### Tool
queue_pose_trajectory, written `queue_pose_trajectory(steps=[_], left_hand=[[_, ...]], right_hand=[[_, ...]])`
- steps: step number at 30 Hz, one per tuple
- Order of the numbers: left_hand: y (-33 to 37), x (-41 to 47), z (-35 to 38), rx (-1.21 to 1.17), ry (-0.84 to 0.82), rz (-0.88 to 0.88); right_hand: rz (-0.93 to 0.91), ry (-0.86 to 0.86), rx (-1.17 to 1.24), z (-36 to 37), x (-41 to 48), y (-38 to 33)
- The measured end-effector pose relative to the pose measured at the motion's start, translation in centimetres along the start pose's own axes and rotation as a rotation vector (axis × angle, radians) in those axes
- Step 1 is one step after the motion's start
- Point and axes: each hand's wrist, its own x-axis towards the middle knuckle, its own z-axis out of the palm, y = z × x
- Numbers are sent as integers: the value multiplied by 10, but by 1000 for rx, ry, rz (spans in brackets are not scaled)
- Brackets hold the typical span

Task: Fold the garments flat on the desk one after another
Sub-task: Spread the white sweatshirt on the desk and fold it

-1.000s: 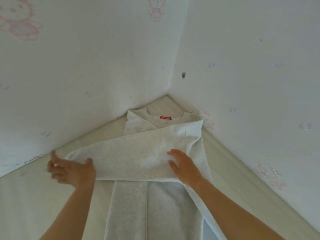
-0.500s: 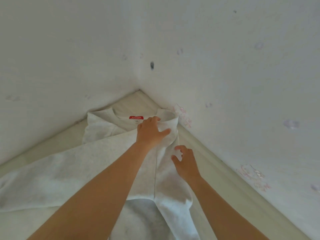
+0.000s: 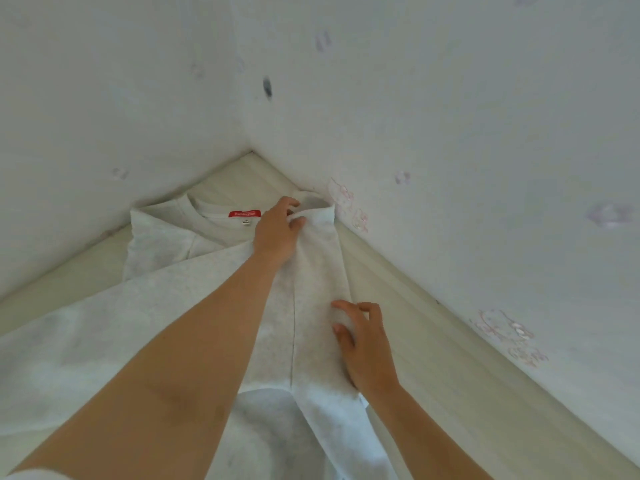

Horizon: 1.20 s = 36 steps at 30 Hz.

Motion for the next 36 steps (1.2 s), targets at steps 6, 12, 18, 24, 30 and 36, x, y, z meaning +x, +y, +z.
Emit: queue_pose_trajectory(steps=[6, 12, 18, 24, 30, 36], left_hand=[[5, -58, -14, 254, 98, 284], [-35, -172, -27, 497, -243, 355], [-63, -279, -39, 491, -302, 301], [-48, -368, -32, 416, -461, 312], [-30, -431, -18, 382, -482, 306], [-24, -481, -17, 467, -554, 321]], right_hand=[[-14, -11, -146, -7, -6, -1], [-50, -16, -118, -8, -50, -4], [17, -99, -72, -1, -125, 15], [46, -91, -305, -13, -186, 27], [107, -104, -384, -35, -253, 63], [244, 50, -212, -56, -319, 77]])
